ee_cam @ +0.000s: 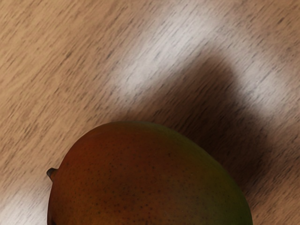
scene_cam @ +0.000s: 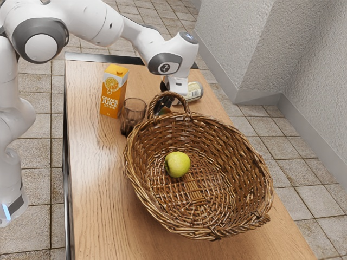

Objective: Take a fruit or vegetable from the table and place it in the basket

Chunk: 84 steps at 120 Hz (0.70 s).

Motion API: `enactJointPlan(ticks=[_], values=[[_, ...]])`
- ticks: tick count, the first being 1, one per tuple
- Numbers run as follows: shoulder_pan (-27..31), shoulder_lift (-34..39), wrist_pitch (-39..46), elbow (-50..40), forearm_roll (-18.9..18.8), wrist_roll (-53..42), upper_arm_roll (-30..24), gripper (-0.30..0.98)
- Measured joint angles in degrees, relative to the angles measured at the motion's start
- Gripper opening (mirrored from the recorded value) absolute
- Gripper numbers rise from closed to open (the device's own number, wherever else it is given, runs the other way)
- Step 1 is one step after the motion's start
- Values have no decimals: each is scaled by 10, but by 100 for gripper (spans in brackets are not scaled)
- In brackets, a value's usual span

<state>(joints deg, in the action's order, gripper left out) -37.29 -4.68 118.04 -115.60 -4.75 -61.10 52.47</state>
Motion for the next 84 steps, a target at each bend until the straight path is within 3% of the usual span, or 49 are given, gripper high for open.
enactJointPlan(ticks=[84], values=[[-4,0,0,0,0,-3,0,69]])
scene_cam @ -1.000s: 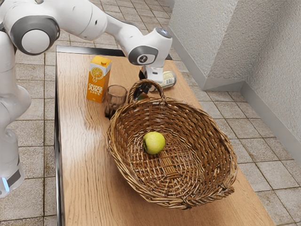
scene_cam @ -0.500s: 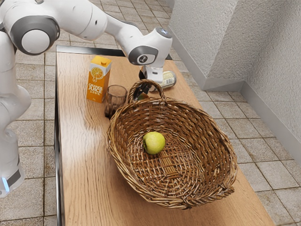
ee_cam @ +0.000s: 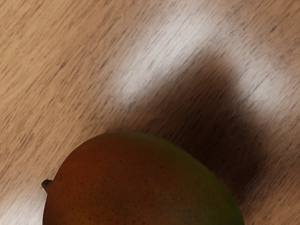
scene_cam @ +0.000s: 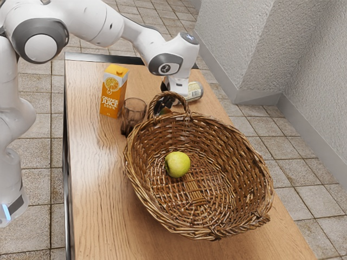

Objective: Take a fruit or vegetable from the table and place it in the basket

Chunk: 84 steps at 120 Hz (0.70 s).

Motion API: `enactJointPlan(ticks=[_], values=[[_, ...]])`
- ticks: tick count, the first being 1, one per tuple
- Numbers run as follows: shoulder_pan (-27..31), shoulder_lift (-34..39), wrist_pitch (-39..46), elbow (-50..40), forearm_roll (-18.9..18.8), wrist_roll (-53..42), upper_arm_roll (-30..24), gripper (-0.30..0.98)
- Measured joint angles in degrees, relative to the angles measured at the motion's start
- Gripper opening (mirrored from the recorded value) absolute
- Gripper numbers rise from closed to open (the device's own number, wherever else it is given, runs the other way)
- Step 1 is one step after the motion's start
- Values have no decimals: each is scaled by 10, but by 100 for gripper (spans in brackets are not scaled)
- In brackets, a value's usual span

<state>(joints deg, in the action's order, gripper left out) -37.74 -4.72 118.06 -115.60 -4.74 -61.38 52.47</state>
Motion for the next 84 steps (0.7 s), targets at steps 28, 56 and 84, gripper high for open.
enactJointPlan(ticks=[28,56,84], values=[[0,-1,0,0,0,0,0,69],[1,-11,0,0,2,0,0,69],[1,-17,1,0,4,0,0,69]])
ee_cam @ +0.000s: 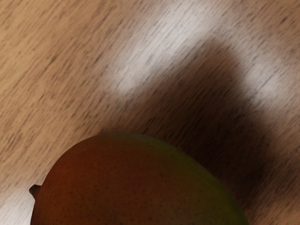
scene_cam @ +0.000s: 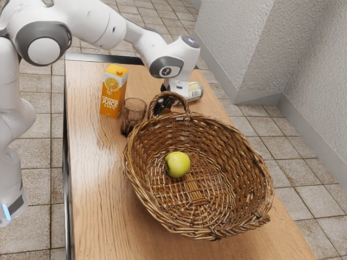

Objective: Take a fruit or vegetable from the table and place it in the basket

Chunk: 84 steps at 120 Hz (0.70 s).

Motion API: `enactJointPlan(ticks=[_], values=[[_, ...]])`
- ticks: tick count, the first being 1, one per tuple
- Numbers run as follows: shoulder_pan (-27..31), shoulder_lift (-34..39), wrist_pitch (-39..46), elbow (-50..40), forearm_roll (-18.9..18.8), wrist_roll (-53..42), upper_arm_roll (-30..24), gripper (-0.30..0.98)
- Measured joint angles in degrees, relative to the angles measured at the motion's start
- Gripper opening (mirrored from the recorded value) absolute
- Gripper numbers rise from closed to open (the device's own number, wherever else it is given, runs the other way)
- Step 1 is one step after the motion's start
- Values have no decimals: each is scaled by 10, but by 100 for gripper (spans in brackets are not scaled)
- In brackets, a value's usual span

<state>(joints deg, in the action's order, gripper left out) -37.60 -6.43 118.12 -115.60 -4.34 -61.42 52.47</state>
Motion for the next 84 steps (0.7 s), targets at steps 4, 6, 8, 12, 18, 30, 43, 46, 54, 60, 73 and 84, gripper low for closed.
enactJointPlan(ticks=[4,6,8,12,18,30,43,46,54,60,73,84], values=[[0,-2,0,0,0,0,0,69],[0,-2,0,0,0,0,0,69],[0,-3,0,0,1,0,0,69],[0,-3,0,0,1,0,0,69],[0,-3,0,0,1,0,0,69],[0,-6,0,0,1,0,0,69],[0,-8,0,0,3,0,0,69],[0,-8,0,0,3,0,0,69],[0,-8,0,0,4,0,0,69],[0,-10,0,0,4,0,0,69],[0,-12,0,0,5,0,0,68],[0,-12,0,0,8,0,0,60]])
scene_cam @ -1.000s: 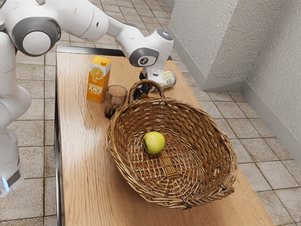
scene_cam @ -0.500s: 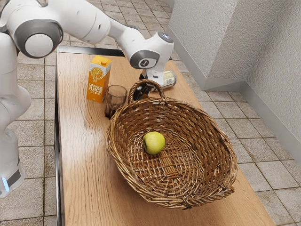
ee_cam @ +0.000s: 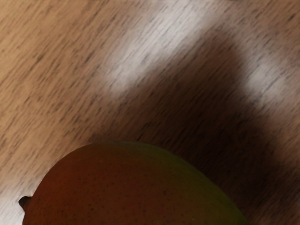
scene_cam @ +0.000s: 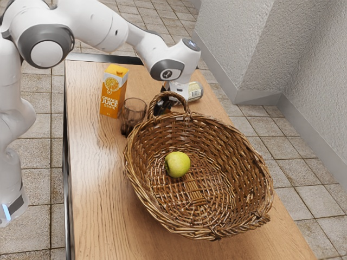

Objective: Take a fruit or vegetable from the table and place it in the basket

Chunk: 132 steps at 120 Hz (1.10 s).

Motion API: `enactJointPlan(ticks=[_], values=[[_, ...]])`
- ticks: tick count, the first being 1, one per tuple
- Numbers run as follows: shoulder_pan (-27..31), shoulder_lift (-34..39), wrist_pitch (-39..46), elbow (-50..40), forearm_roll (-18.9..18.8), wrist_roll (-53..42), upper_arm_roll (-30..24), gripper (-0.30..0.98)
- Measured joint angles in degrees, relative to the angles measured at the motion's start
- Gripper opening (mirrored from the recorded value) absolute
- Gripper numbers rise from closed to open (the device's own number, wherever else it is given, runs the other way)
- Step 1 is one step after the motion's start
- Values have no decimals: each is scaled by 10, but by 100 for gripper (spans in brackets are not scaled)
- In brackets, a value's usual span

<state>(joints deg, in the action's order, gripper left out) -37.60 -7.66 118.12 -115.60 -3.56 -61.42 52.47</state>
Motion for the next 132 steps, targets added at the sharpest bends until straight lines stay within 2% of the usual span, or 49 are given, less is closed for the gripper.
enactJointPlan(ticks=[21,50,68,84,93,105,132], values=[[1,0,1,0,1,1,0,44],[-3,9,-2,22,0,3,2,36],[-8,75,-59,125,-4,3,6,29],[-2,122,-143,245,-14,4,-1,31],[15,128,-182,280,-20,4,-27,34],[6,130,-217,289,-23,6,-72,36],[0,122,-254,288,-26,23,-237,36]])
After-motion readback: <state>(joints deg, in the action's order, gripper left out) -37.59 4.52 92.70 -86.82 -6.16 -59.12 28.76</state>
